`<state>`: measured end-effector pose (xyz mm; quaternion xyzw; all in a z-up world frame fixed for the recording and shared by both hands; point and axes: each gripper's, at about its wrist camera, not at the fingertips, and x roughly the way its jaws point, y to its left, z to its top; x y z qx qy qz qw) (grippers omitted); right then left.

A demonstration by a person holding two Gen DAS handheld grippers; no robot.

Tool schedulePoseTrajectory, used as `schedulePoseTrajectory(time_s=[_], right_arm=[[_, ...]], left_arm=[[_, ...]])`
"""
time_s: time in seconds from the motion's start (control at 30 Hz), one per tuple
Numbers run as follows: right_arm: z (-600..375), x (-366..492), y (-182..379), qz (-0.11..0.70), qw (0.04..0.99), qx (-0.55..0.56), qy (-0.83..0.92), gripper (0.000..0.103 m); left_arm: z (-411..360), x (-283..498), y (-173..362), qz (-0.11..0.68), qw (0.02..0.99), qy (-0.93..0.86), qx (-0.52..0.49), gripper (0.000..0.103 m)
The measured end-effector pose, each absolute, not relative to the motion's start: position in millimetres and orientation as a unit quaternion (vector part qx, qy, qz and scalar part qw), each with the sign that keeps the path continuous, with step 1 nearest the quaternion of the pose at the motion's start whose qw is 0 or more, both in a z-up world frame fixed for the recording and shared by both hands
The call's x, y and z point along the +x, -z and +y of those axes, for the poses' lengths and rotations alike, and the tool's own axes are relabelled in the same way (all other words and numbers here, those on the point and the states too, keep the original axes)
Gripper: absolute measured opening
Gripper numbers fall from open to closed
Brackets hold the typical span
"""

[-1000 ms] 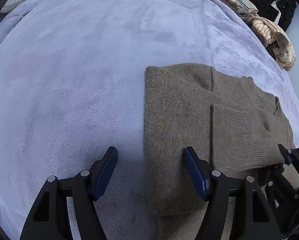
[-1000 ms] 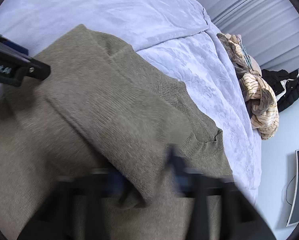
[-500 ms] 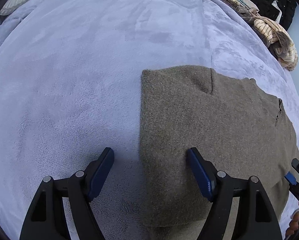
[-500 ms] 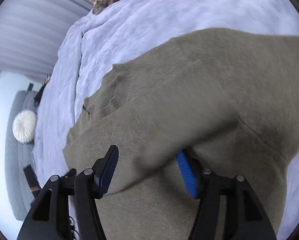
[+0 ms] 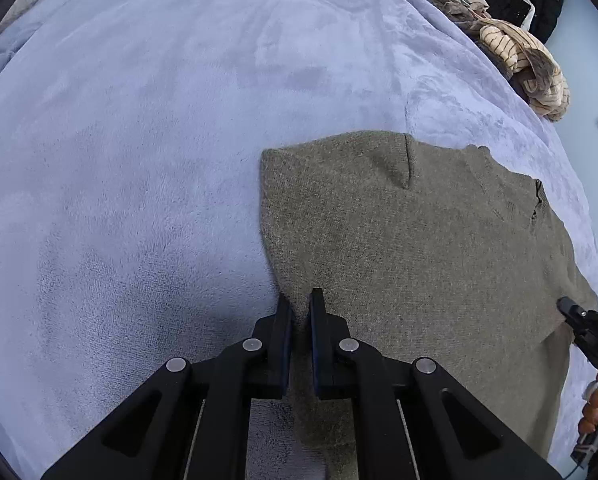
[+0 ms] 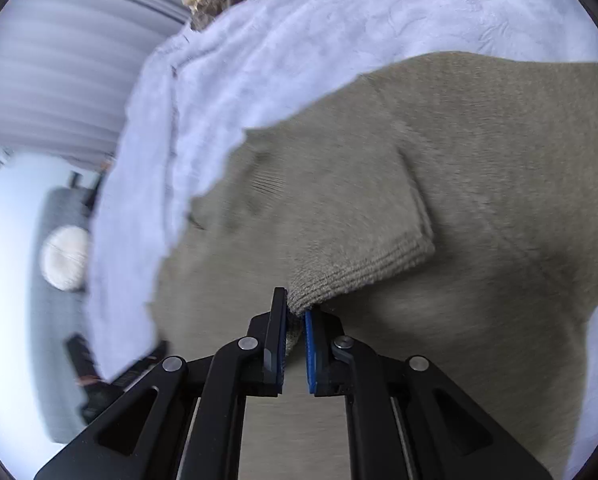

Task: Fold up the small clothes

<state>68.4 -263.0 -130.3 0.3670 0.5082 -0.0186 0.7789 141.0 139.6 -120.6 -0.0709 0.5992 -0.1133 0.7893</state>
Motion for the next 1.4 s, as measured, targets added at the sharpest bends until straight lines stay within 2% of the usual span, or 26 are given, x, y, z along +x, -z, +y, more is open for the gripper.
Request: schedulePoseTrajectory(time_s=[0.07, 0.17, 0.27, 0.33, 0.43, 0.57, 0.6, 0.63, 0.7, 0.97, 1.13, 1.27, 1.4], right_arm=[[-272, 63, 147, 0.529, 0.77, 0.351, 0.055, 0.011], [-291, 43, 156, 0.512, 0.752, 0.408, 0.079, 0.012], [-302, 28, 146, 0.508, 0.753, 0.402, 0.114, 0.013], [-305, 23, 133, 0.497, 0.766, 0.389, 0.123, 0.018], [-298, 36, 119, 0.491, 0.791, 0.349, 0.104, 0.018], [-283, 56, 115, 0.51, 0.807, 0.285, 0.088, 0.02], [-279, 61, 119, 0.518, 0.807, 0.267, 0.088, 0.029], [-275, 65, 128, 0.538, 0.801, 0.243, 0.095, 0.034], [-272, 68, 141, 0.566, 0.786, 0.226, 0.106, 0.033], [-272, 45, 125, 0.572, 0.786, 0.207, 0.112, 0.036], [-274, 33, 115, 0.568, 0.789, 0.207, 0.111, 0.043], [-277, 25, 113, 0.567, 0.788, 0.214, 0.112, 0.043], [-281, 15, 112, 0.564, 0.784, 0.232, 0.115, 0.056]], left_arm=[[136, 140, 117, 0.595, 0.794, 0.11, -0.06, 0.01], [135, 136, 107, 0.588, 0.802, 0.095, -0.041, 0.01], [138, 128, 89, 0.572, 0.816, 0.078, -0.019, 0.01], [139, 121, 75, 0.557, 0.827, 0.082, -0.014, 0.01], [128, 116, 64, 0.546, 0.832, 0.096, -0.005, 0.01], [98, 110, 86, 0.565, 0.819, 0.093, 0.041, 0.01], [93, 108, 97, 0.574, 0.813, 0.08, 0.055, 0.01], [92, 105, 106, 0.583, 0.808, 0.07, 0.059, 0.01], [96, 99, 113, 0.577, 0.813, 0.061, 0.053, 0.01], [96, 99, 101, 0.587, 0.805, 0.059, 0.07, 0.01], [84, 85, 89, 0.59, 0.802, 0.066, 0.069, 0.01], [67, 70, 83, 0.595, 0.796, 0.081, 0.071, 0.01], [48, 56, 80, 0.605, 0.786, 0.099, 0.077, 0.01]])
